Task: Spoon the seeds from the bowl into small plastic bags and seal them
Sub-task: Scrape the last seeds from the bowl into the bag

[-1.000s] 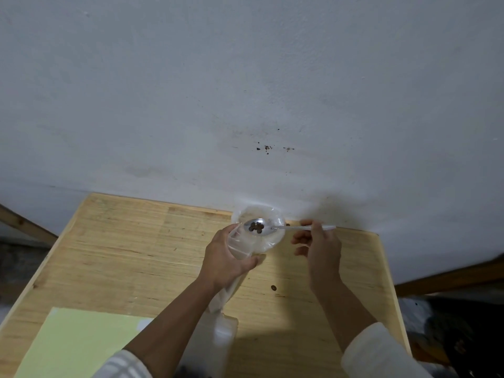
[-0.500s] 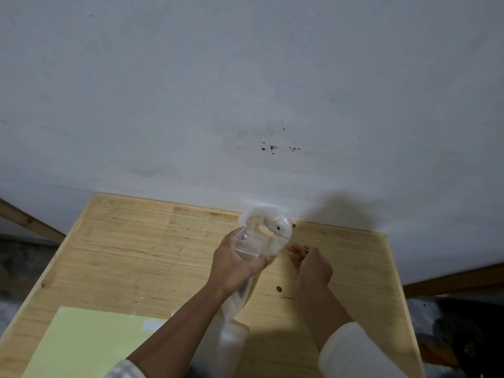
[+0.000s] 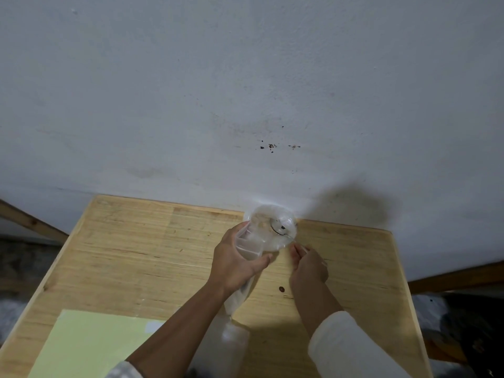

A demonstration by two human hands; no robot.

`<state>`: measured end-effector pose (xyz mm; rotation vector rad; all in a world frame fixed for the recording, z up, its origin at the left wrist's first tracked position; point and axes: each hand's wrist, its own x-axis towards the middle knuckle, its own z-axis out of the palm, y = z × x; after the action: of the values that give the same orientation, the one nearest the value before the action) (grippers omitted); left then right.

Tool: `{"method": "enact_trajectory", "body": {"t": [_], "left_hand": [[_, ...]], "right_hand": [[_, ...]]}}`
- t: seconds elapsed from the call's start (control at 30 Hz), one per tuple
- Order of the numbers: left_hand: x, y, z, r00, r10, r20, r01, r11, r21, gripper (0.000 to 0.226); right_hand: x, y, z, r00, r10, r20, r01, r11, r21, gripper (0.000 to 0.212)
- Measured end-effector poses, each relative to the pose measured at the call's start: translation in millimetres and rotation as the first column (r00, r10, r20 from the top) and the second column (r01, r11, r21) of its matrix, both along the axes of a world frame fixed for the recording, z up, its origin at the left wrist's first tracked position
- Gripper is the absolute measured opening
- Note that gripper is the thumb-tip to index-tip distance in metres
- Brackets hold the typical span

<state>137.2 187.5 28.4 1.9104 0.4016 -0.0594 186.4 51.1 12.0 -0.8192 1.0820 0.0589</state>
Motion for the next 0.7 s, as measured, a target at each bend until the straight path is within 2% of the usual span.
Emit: {"method": "enact_trajectory", "body": {"t": [0.17, 0.43, 0.7], "left_hand": [[-4, 4, -5, 0.999, 0.022, -0.033, -0.022, 1.000, 0.011, 0.083], [-2, 5, -7, 0.999, -0.005, -0.034, 0.005, 1.000, 0.016, 0.084], [-3, 10, -9, 1.000, 0.019, -0.025, -0.018, 1.000, 0.022, 0.086]], "right_hand": [[-1, 2, -7, 0.996, -0.041, 0.079, 0.045, 0.998, -0.045, 0.026], [-6, -11, -5, 0.991, 0.102, 0.082, -0.091, 0.988, -0.122, 0.022], [-8, -22, 13, 0.953, 0.283, 0.107, -0.238, 0.919, -0.314, 0.023]]}}
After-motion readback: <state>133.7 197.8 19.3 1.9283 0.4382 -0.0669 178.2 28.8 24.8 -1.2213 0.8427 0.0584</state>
